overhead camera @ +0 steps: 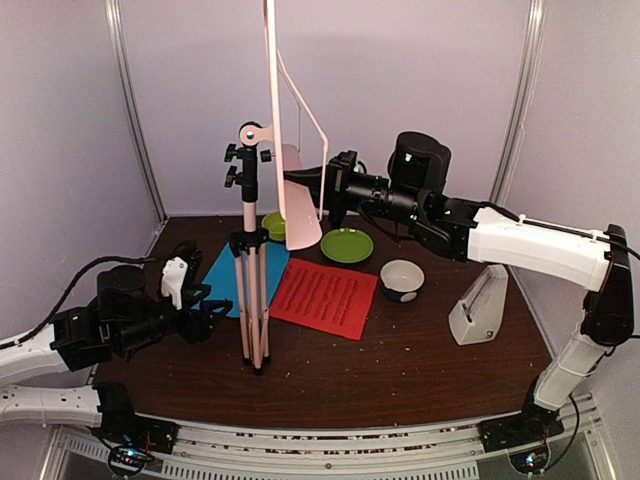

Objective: Set up the instrument practice props

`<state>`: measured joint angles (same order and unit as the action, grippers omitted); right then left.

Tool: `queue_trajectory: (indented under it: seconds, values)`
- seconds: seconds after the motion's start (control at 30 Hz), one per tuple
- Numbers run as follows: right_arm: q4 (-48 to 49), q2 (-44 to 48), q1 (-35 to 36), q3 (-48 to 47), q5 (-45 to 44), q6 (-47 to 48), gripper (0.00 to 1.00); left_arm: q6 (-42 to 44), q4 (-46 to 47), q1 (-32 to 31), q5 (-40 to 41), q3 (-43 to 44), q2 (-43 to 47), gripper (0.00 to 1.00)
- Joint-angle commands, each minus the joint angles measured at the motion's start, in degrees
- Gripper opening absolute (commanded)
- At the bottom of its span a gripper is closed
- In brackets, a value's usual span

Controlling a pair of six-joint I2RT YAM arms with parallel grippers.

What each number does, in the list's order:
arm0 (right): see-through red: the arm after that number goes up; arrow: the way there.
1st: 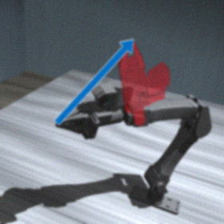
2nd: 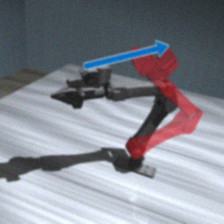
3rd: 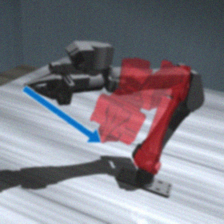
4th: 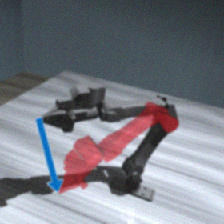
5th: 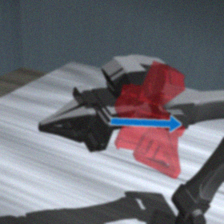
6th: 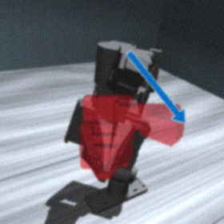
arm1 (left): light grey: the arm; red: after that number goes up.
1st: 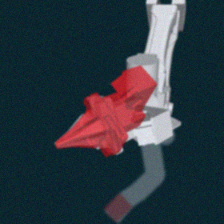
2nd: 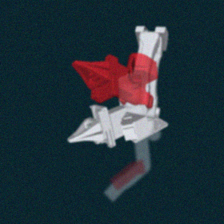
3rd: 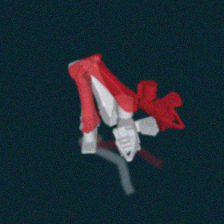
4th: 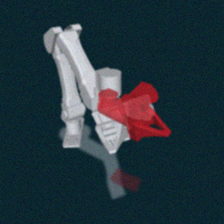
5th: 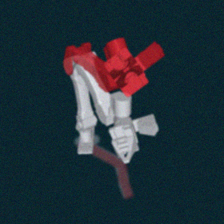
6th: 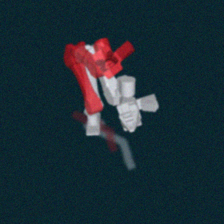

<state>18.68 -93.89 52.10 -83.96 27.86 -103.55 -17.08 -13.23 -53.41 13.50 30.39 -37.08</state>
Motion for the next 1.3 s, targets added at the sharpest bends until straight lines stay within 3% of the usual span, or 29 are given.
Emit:
queue_trajectory:
  seconds: [0.0, 0.27, 0.63, 0.8, 1.27]
  values:
    - [18.1, 2.9, -0.2, -4.4, -3.5, 0.7, 0.0, 0.3, 11.6, -4.8, 9.7, 1.2, -6.9, 0.59]
    - [17.0, 3.8, -0.1, -4.9, -3.9, 1.4, 0.0, 0.1, 17.6, -7.6, 21.6, 2.8, -13.8, 0.49]
    - [16.4, 4.6, 0.1, -4.5, -3.8, 1.2, 0.0, 4.4, 31.1, -7.6, 27.1, 1.3, -21.5, 0.48]
    - [16.0, 4.9, 0.1, -3.8, -4.0, 0.9, 0.0, 8.3, 37.8, -7.6, 24.7, 1.0, -24.3, 0.48]
    - [11.6, 5.7, 0.0, -8.5, -4.1, 1.1, 0.0, 18.8, 37.3, -7.5, 17.9, 1.3, -24.7, 0.1]
